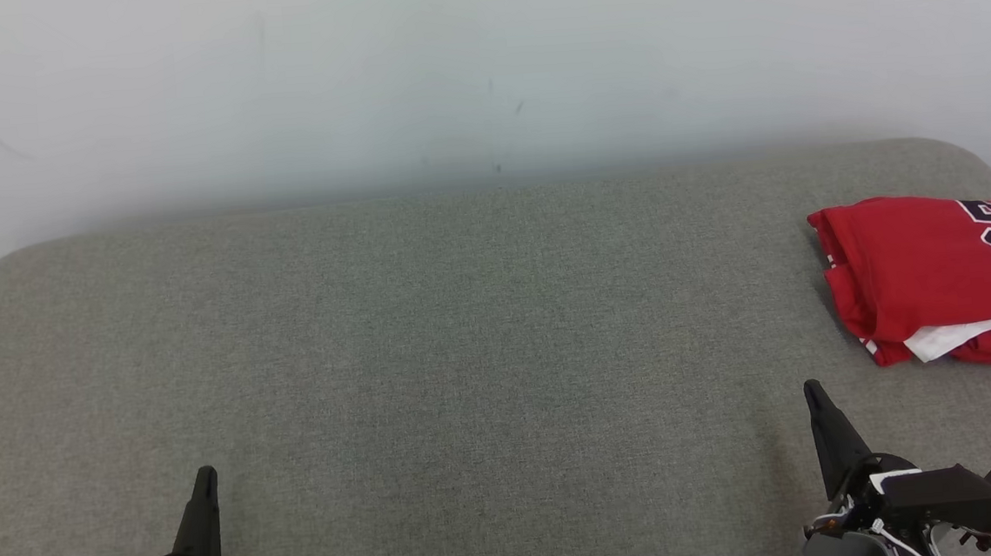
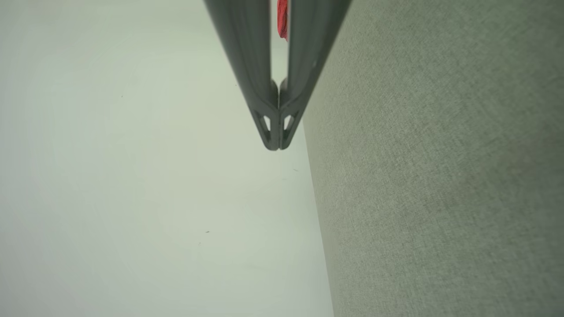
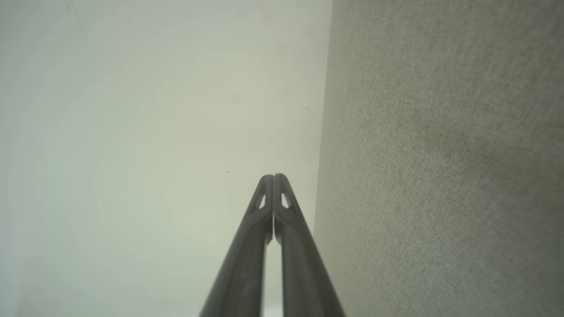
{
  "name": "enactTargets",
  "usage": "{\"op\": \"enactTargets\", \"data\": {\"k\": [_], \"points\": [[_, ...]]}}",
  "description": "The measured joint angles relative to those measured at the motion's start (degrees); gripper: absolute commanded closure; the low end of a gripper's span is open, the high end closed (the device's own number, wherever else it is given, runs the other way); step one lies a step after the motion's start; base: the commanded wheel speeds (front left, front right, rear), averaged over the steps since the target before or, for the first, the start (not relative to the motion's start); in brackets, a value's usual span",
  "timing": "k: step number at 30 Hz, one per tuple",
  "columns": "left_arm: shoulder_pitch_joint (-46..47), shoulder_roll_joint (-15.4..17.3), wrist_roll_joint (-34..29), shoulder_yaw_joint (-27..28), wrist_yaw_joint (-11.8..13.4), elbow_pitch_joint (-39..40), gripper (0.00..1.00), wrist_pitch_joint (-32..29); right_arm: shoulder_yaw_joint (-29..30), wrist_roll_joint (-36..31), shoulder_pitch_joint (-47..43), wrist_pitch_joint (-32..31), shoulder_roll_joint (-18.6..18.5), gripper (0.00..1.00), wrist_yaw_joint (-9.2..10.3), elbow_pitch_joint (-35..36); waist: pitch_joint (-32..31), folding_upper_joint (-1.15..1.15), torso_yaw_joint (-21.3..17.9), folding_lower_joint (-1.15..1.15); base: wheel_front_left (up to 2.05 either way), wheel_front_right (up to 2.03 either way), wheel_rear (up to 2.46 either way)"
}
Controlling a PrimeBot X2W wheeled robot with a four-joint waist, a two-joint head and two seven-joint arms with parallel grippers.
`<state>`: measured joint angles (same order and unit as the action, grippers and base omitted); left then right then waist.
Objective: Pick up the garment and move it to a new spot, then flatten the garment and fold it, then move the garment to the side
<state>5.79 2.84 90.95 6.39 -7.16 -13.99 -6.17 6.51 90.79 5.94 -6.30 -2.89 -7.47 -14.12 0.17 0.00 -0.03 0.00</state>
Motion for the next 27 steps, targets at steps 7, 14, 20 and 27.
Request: {"op": "enactTargets", "data": {"k": [7,14,20,27], "points": [[0.19,0.01,1.32,0.09,-0.27,-0.09,1.0,-0.43,0.01,1.58,0.15,-0.23,-0.01,1.0,0.0,0.0,0.01,0.0,0.03,0.0,0.0,0.0,0.0],[0.2,0.01,1.32,0.09,-0.3,-0.1,1.0,-0.43,0.02,1.58,0.15,-0.23,-0.01,1.0,0.0,0.0,0.01,0.0,0.03,0.0,0.0,0.0,0.0],[0.2,0.01,1.32,0.11,-0.33,-0.11,1.0,-0.46,0.02,1.58,0.16,-0.23,-0.01,1.0,0.0,0.0,0.01,0.0,0.03,0.0,0.0,0.0,0.0],[0.21,0.01,1.33,0.11,-0.33,-0.11,1.0,-0.47,0.02,1.58,0.16,-0.24,-0.01,1.0,0.0,0.0,0.01,0.0,0.03,0.0,0.0,0.0,0.0]]}}
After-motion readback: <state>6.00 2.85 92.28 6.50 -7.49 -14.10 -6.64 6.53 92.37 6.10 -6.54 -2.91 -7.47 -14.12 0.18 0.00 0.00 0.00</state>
